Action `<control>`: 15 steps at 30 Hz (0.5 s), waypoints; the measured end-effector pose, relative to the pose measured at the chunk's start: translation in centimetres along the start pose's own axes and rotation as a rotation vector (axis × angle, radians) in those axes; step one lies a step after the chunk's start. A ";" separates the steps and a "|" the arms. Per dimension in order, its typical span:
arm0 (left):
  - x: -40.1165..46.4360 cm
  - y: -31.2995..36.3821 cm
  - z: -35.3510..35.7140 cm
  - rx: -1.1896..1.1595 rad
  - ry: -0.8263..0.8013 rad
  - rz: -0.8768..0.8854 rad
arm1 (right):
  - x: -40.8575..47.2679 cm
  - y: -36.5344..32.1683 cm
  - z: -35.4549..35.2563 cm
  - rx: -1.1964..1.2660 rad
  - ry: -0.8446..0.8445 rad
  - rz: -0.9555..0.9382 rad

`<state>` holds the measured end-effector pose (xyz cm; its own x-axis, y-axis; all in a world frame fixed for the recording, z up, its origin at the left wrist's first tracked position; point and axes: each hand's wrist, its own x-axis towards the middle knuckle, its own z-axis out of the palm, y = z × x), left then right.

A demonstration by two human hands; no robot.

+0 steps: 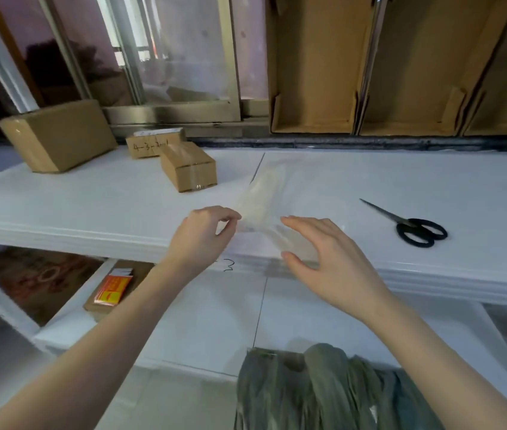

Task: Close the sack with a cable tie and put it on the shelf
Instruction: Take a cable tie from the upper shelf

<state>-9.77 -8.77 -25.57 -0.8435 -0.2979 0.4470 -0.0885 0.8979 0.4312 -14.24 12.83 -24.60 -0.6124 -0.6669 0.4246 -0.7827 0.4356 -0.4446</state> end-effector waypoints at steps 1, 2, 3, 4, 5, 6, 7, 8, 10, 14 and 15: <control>-0.1 -0.5 0.5 0.000 0.013 0.043 | -0.1 0.4 0.9 -0.001 0.014 -0.009; -0.2 -0.9 1.0 0.007 0.037 0.089 | -0.2 0.6 1.7 -0.003 0.030 -0.017; -0.3 -1.1 1.3 0.015 0.062 0.121 | -0.3 0.9 2.3 -0.006 0.046 -0.023; -0.3 -1.2 1.4 0.020 0.083 0.144 | -0.4 1.0 2.8 -0.017 0.071 -0.035; -0.3 -1.2 1.5 0.023 0.091 0.153 | -0.5 1.2 3.1 -0.031 0.095 -0.049; -0.3 -1.1 1.4 0.031 0.095 0.157 | -0.7 1.3 3.4 -0.046 0.120 -0.067; -0.2 -0.8 1.3 0.048 0.099 0.151 | -0.8 1.4 3.6 -0.054 0.144 -0.080; 0.0 -0.5 1.1 0.070 0.101 0.144 | -0.8 1.4 3.7 -0.056 0.169 -0.091; 0.2 0.2 0.9 0.103 0.098 0.109 | -0.7 1.4 3.8 -0.055 0.218 -0.116; 0.3 1.3 0.8 0.173 0.111 -0.003 | -0.4 1.2 3.9 -0.065 0.258 -0.125; 0.2 1.6 0.8 0.191 0.111 -0.024 | -0.6 1.1 3.9 -0.070 0.257 -0.125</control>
<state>-10.52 -7.19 -25.41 -0.7775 -0.3445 0.5261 -0.2156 0.9319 0.2917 -14.28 11.29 -28.41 -0.5120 -0.5469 0.6624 -0.8541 0.4064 -0.3246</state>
